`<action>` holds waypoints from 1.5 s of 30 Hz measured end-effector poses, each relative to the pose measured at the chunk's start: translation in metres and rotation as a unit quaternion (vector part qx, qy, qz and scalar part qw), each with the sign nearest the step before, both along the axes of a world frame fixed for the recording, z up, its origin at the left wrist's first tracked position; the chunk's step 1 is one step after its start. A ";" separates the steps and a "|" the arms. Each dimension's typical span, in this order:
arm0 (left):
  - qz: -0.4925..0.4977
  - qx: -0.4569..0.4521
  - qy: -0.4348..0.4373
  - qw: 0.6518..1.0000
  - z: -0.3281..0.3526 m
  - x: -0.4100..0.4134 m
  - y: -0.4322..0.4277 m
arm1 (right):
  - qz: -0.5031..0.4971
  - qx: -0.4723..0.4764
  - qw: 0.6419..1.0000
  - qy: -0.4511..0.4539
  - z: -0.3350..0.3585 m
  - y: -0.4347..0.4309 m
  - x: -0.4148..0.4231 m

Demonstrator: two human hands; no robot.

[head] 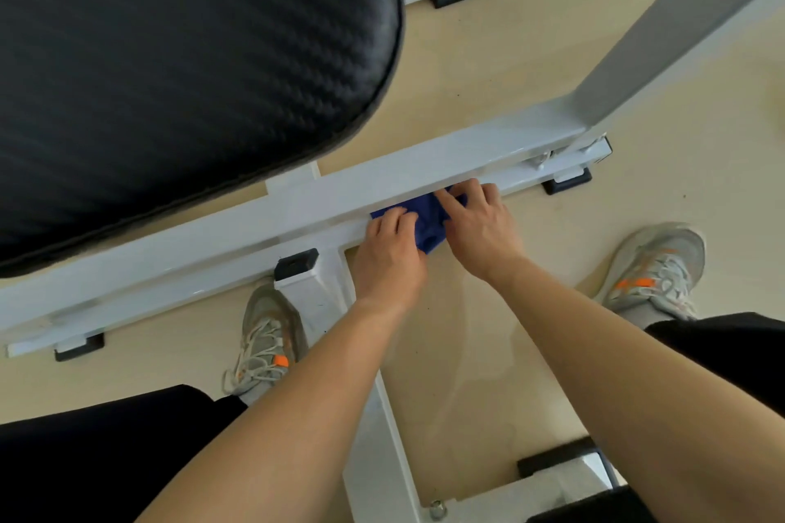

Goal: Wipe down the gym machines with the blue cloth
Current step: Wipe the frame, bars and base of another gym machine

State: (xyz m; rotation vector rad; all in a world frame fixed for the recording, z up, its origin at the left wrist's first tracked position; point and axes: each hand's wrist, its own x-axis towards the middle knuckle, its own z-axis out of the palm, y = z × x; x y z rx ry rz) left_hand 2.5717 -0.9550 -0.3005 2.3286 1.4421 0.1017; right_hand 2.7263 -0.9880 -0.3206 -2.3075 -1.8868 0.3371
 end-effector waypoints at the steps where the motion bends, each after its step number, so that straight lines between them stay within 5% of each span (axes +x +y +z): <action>1: 0.004 0.006 0.010 1.000 0.000 0.002 0.003 | -0.008 0.003 1.000 -0.002 0.000 0.003 0.001; 5: 0.042 0.026 0.041 0.998 -0.005 0.011 0.008 | -0.019 -0.004 1.000 -0.015 0.001 0.009 0.001; 10: 0.037 0.066 0.074 0.994 -0.010 0.018 0.012 | -0.078 0.005 0.994 0.078 -0.004 0.001 0.001; 16: 0.043 -0.013 0.039 0.998 -0.003 0.013 0.014 | -0.115 0.019 0.978 0.173 -0.001 -0.008 -0.001; 21: 0.051 -0.095 0.076 0.991 0.027 -0.010 -0.013 | -0.036 -0.103 0.980 0.164 0.030 -0.035 -0.012; 28: 0.094 -0.147 0.077 0.982 0.086 -0.103 -0.064 | 0.023 -0.239 0.934 0.264 0.099 -0.060 -0.064; 34: 0.299 -0.250 -0.128 0.912 0.102 -0.175 -0.072 | 0.029 -0.254 0.914 0.316 0.126 -0.056 -0.109; 39: 0.462 -0.187 -0.274 0.822 0.075 -0.160 -0.035 | -0.086 -0.169 0.906 0.378 0.090 -0.029 -0.134; 45: 0.487 -0.150 -0.267 0.818 0.066 -0.151 -0.017 | -0.216 -0.135 0.861 0.440 0.061 0.000 -0.154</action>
